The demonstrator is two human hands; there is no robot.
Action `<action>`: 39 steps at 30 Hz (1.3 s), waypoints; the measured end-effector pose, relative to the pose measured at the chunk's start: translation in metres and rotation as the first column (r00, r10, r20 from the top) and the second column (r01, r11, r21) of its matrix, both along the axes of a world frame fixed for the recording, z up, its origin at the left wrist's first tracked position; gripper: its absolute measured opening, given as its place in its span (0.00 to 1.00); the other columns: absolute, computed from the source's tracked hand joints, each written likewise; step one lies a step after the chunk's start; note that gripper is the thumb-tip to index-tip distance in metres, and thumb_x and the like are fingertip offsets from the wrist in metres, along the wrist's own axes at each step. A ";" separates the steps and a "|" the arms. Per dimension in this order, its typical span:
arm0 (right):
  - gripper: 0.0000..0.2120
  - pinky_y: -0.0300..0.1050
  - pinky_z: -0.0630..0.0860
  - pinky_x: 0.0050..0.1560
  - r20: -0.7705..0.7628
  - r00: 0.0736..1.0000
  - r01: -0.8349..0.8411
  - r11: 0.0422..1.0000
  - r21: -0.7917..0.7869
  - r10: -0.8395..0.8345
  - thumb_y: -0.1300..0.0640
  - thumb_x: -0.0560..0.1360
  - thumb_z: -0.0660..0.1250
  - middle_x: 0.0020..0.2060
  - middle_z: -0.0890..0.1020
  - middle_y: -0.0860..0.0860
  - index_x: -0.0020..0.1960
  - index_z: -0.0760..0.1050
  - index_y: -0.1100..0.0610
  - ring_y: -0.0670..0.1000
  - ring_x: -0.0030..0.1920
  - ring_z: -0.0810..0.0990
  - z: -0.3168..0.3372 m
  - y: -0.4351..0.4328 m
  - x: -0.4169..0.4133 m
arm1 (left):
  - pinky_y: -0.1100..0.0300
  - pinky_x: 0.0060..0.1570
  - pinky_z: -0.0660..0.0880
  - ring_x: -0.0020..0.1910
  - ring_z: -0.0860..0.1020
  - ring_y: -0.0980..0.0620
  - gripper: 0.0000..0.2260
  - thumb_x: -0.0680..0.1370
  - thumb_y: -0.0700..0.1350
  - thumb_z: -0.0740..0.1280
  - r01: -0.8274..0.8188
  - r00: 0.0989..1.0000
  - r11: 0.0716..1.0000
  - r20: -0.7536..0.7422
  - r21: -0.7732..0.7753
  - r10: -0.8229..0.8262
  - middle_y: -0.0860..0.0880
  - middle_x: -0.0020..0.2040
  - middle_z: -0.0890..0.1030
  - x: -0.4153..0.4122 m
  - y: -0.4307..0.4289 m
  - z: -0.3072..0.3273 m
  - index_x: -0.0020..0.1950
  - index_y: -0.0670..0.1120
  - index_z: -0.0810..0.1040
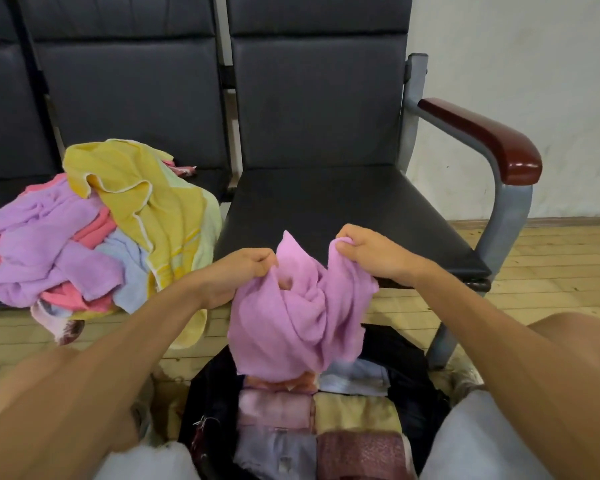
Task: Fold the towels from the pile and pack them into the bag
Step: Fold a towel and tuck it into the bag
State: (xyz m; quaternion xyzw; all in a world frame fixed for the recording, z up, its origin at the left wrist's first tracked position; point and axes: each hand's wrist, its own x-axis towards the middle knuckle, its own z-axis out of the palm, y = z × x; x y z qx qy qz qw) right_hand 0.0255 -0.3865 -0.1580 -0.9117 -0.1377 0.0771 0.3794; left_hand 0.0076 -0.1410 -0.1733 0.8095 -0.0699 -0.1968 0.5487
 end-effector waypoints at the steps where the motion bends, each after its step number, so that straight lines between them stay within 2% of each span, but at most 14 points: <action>1: 0.07 0.42 0.72 0.45 -0.040 0.999 -0.029 0.999 0.039 0.031 0.57 0.82 0.57 0.44 0.77 0.48 0.48 0.73 0.55 0.49 0.46 0.75 0.004 -0.004 -0.004 | 0.49 0.52 0.73 0.48 0.77 0.40 0.19 0.81 0.35 0.59 0.036 0.999 0.998 -0.015 -0.049 -0.036 0.44 0.39 0.78 -0.004 0.000 0.003 0.32 0.48 0.76; 4: 0.10 0.43 0.75 0.51 -0.008 0.999 -0.050 0.995 0.089 0.051 0.57 0.82 0.58 0.45 0.79 0.48 0.47 0.76 0.54 0.48 0.47 0.79 0.018 -0.018 -0.015 | 0.53 0.47 0.73 0.46 0.76 0.41 0.19 0.81 0.34 0.57 0.069 0.997 0.980 0.044 -0.184 -0.062 0.42 0.39 0.77 -0.014 0.004 0.015 0.33 0.47 0.75; 7: 0.11 0.40 0.75 0.51 0.159 0.980 0.085 0.973 0.214 -0.121 0.57 0.83 0.57 0.45 0.80 0.48 0.47 0.77 0.53 0.47 0.49 0.79 0.030 -0.031 -0.019 | 0.60 0.41 0.76 0.39 0.79 0.48 0.13 0.81 0.35 0.57 -0.070 0.976 0.975 0.188 -0.210 0.111 0.43 0.37 0.78 -0.018 0.008 0.026 0.38 0.43 0.72; 10: 0.10 0.38 0.71 0.46 0.263 0.879 0.316 0.899 0.303 -0.398 0.57 0.83 0.56 0.44 0.78 0.45 0.49 0.76 0.53 0.44 0.47 0.75 0.032 -0.042 -0.012 | 0.68 0.37 0.71 0.35 0.75 0.59 0.14 0.83 0.39 0.57 -0.351 0.816 0.929 0.447 -0.120 0.366 0.49 0.36 0.77 -0.012 0.022 0.030 0.38 0.45 0.72; 12: 0.09 0.39 0.69 0.45 0.278 0.804 0.423 0.834 0.355 -0.526 0.57 0.83 0.57 0.44 0.77 0.47 0.50 0.76 0.54 0.47 0.47 0.75 0.031 -0.050 -0.005 | 0.68 0.39 0.68 0.39 0.73 0.55 0.12 0.83 0.40 0.58 -0.488 0.674 0.873 0.629 -0.014 0.387 0.49 0.39 0.76 -0.006 0.036 0.030 0.40 0.45 0.74; 15: 0.09 0.40 0.69 0.46 0.319 0.718 0.474 0.770 0.428 -0.619 0.58 0.82 0.59 0.47 0.79 0.51 0.52 0.78 0.56 0.50 0.50 0.75 0.034 -0.055 -0.003 | 0.77 0.39 0.65 0.43 0.73 0.53 0.08 0.82 0.40 0.59 -0.564 0.539 0.826 0.768 0.024 0.345 0.49 0.43 0.78 -0.006 0.048 0.033 0.46 0.42 0.76; 17: 0.10 0.42 0.69 0.49 0.383 0.673 0.489 0.769 0.412 -0.633 0.57 0.82 0.60 0.49 0.81 0.53 0.55 0.80 0.59 0.49 0.49 0.75 0.035 -0.057 -0.004 | 0.79 0.41 0.65 0.40 0.73 0.57 0.07 0.81 0.41 0.61 -0.543 0.511 0.840 0.797 0.007 0.323 0.51 0.43 0.78 -0.007 0.049 0.035 0.47 0.43 0.77; 21: 0.13 0.39 0.67 0.50 0.497 0.634 0.520 0.802 0.294 -0.593 0.57 0.82 0.60 0.51 0.82 0.55 0.58 0.79 0.62 0.48 0.48 0.74 0.034 -0.057 -0.007 | 0.77 0.41 0.66 0.42 0.74 0.60 0.05 0.79 0.42 0.65 -0.503 0.596 0.862 0.745 0.057 0.299 0.56 0.40 0.78 0.001 0.052 0.032 0.44 0.48 0.78; 24: 0.13 0.37 0.67 0.47 0.555 0.600 0.533 0.805 0.260 -0.577 0.55 0.83 0.58 0.49 0.80 0.53 0.59 0.77 0.60 0.48 0.48 0.74 0.034 -0.061 -0.007 | 0.73 0.41 0.68 0.42 0.76 0.60 0.04 0.78 0.44 0.67 -0.491 0.629 0.870 0.710 0.047 0.316 0.56 0.41 0.80 0.003 0.054 0.034 0.46 0.47 0.81; 26: 0.13 0.42 0.69 0.46 0.527 0.638 0.563 0.807 0.177 -0.561 0.54 0.84 0.55 0.49 0.79 0.53 0.61 0.75 0.58 0.50 0.47 0.74 0.031 -0.065 -0.005 | 0.73 0.40 0.70 0.40 0.77 0.62 0.04 0.77 0.43 0.69 -0.474 0.628 0.879 0.717 0.043 0.304 0.55 0.41 0.81 0.002 0.056 0.038 0.47 0.46 0.83; 29: 0.12 0.47 0.70 0.44 0.463 0.710 0.588 0.809 0.024 -0.530 0.54 0.84 0.53 0.47 0.76 0.55 0.61 0.71 0.58 0.52 0.44 0.75 0.022 -0.069 -0.002 | 0.69 0.34 0.70 0.35 0.76 0.58 0.06 0.77 0.43 0.69 -0.477 0.640 0.868 0.730 0.135 0.239 0.54 0.38 0.80 0.002 0.061 0.039 0.51 0.44 0.84; 32: 0.11 0.47 0.72 0.45 0.461 0.718 0.584 0.811 0.006 -0.521 0.54 0.84 0.55 0.48 0.78 0.57 0.59 0.72 0.59 0.53 0.44 0.76 0.020 -0.071 0.002 | 0.63 0.38 0.70 0.35 0.76 0.52 0.07 0.78 0.40 0.67 -0.546 0.604 0.812 0.769 0.207 0.210 0.49 0.41 0.82 0.005 0.061 0.033 0.53 0.41 0.83; 36: 0.13 0.45 0.72 0.50 0.520 0.699 0.577 0.817 -0.005 -0.490 0.54 0.82 0.60 0.49 0.82 0.58 0.58 0.78 0.60 0.51 0.45 0.75 0.020 -0.075 0.006 | 0.55 0.47 0.71 0.42 0.78 0.43 0.08 0.80 0.40 0.65 -0.663 0.501 0.732 0.820 0.158 0.278 0.44 0.43 0.82 0.007 0.063 0.032 0.51 0.39 0.82; 39: 0.13 0.48 0.74 0.52 0.514 0.713 0.593 0.801 -0.079 -0.477 0.53 0.81 0.63 0.48 0.83 0.57 0.57 0.81 0.60 0.54 0.45 0.79 0.016 -0.075 0.006 | 0.56 0.46 0.68 0.44 0.78 0.44 0.09 0.80 0.42 0.64 -0.694 0.464 0.703 0.844 0.157 0.270 0.42 0.46 0.83 0.005 0.061 0.032 0.52 0.39 0.82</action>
